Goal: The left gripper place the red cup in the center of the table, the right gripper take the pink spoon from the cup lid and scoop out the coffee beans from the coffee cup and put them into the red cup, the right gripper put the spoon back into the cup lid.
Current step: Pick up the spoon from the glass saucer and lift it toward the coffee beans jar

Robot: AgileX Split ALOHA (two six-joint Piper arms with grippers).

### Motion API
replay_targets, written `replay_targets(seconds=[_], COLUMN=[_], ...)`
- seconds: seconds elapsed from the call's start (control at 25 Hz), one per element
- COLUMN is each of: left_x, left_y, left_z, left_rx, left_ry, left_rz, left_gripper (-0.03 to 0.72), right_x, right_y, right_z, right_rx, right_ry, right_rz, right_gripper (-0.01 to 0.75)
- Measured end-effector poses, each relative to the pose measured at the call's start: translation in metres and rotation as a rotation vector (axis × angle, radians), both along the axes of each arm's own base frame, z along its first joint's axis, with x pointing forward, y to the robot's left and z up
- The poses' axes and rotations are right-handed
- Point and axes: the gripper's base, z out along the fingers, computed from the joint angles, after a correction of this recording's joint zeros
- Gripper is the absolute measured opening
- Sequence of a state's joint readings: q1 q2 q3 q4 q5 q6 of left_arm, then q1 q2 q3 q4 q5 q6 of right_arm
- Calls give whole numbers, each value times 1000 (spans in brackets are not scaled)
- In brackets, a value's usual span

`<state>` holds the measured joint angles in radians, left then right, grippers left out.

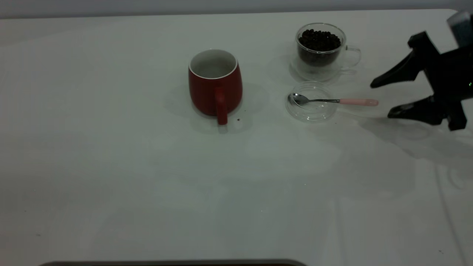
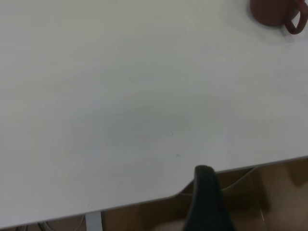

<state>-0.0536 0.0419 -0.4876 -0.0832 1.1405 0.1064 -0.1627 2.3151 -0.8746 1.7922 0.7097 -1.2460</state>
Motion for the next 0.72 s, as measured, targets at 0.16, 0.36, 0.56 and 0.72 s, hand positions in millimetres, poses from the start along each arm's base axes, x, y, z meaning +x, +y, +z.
replay_targets(seconds=[0.16,0.36,0.56,0.72], left_x=[0,0,0,0], left_y=[0,0,0,0], left_z=[0,0,0,0], left_rx=[0,0,0,0], left_ry=[0,0,0,0], left_rz=[0,0,0,0], left_gripper=[586,586,586,586], right_x=[6,16,22,25], right_y=[1,2,3,4], right_z=[-17,-29,-30,-29], right_rx=[24,65,86,104], right_ry=[11,-10,-50,-69], right_rz=[4,18,41,50], right_gripper=[610,602,598,577])
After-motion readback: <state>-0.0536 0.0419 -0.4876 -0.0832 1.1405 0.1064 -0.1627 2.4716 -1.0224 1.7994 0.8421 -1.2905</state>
